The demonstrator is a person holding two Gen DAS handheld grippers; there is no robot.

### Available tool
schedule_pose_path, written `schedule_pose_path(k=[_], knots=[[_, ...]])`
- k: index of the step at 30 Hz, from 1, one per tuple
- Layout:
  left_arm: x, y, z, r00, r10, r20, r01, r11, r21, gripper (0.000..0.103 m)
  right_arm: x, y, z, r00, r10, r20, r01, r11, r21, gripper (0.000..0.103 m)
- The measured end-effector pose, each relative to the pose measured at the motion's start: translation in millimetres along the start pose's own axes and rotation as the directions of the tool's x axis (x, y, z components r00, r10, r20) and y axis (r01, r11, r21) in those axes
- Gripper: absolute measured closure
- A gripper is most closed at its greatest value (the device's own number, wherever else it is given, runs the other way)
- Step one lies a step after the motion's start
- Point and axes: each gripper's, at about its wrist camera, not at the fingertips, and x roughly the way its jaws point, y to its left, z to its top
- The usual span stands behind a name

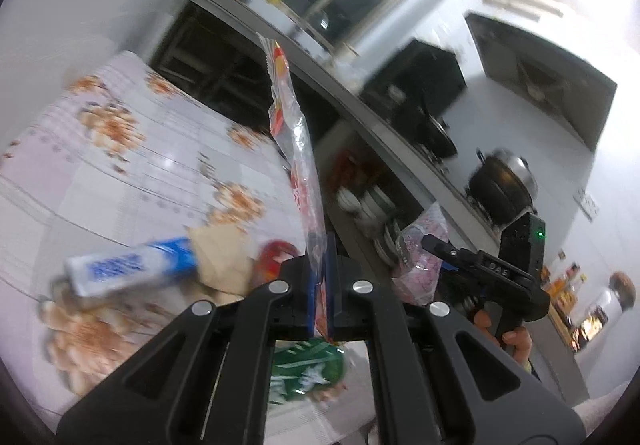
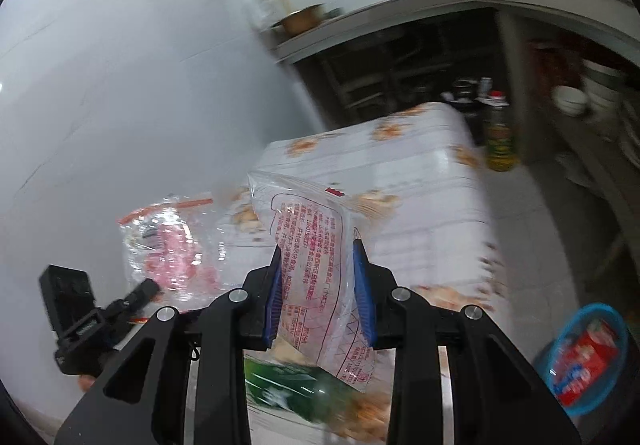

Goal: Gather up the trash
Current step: 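Lift both bags off the table and turn toward the wastebasket, then hold both bags over the blue wastebasket and open both tools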

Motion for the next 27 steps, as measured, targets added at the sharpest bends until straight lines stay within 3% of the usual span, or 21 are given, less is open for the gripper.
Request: schedule_pose_path(k=[6, 9, 11, 13, 15, 19, 24, 27], knots=[[57, -59, -20, 0.987, -0.045, -0.154, 0.065, 0.990, 0.122, 0.101, -60, -79, -30, 0.979, -0.199, 0.049, 0.189, 0.969, 0.157, 0.072], [97, -94, -33, 0.963, -0.075, -0.258, 0.124, 0.976, 0.178, 0.101, -95, -130, -54, 0.956, -0.288, 0.056, 0.262, 0.923, 0.282, 0.072], [128, -119, -46, 0.938, -0.075, -0.339, 0.155, 0.964, 0.216, 0.101, -111, -155, -69, 0.941, -0.335, 0.054, 0.298, 0.892, 0.340, 0.072], [158, -143, -59, 0.909, -0.071, -0.411, 0.189, 0.948, 0.256, 0.101, -128, -186, -89, 0.918, -0.394, 0.040, 0.345, 0.845, 0.409, 0.072], [193, -169, -79, 0.863, -0.052, -0.502, 0.228, 0.927, 0.297, 0.101, -133, -210, -106, 0.905, -0.426, 0.011, 0.374, 0.807, 0.456, 0.072], [253, -204, -116, 0.779, -0.004, -0.627, 0.277, 0.899, 0.339, 0.101, -131, -257, -140, 0.901, -0.432, -0.048, 0.386, 0.746, 0.542, 0.072], [337, -234, -178, 0.664, 0.127, -0.737, 0.292, 0.863, 0.412, 0.101, -110, -320, -175, 0.899, -0.425, -0.104, 0.383, 0.651, 0.656, 0.072], [377, -243, -207, 0.618, 0.204, -0.759, 0.292, 0.837, 0.463, 0.101, -92, -350, -190, 0.895, -0.424, -0.141, 0.396, 0.607, 0.690, 0.072]])
